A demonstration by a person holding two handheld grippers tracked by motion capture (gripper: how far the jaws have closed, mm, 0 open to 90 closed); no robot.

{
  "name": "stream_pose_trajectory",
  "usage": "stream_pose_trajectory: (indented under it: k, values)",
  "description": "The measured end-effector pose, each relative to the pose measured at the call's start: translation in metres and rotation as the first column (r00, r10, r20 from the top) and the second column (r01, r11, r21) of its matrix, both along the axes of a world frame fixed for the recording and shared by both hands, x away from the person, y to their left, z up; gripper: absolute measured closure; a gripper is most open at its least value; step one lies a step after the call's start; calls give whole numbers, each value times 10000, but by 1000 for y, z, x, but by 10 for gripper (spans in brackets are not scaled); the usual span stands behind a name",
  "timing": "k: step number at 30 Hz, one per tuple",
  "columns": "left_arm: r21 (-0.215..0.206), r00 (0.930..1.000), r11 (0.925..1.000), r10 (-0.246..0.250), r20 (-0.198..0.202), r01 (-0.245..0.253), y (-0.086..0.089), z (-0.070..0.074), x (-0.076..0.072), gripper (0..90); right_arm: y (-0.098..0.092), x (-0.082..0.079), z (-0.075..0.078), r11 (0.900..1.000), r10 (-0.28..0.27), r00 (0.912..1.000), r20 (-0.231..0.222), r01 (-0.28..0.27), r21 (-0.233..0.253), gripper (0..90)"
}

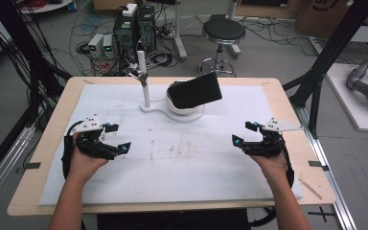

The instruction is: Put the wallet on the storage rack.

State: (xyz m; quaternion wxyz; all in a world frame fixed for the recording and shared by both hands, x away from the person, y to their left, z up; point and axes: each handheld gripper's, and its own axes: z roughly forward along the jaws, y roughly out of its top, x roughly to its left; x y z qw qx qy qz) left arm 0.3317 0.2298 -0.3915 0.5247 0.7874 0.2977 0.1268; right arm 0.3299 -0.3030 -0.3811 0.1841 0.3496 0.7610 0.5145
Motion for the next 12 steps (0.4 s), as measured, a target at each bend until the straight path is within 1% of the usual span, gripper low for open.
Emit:
stream_pose_trajectory:
  k: [3,7,12]
  values:
    - [15,10000,10000,-6,-11,6,-1,0,0,69,0,0,0,10000,-30,10000,-54,31,41,188]
    - [45,10000,10000,8,-2,-8,0,0,1,69,0,1,-1,10000,-7,10000,-33,7,-37,188]
    - [-94,10000,9999,58,47,-57,3,0,1,69,0,0,0,10000,-30,9999,-98,30,-32,188]
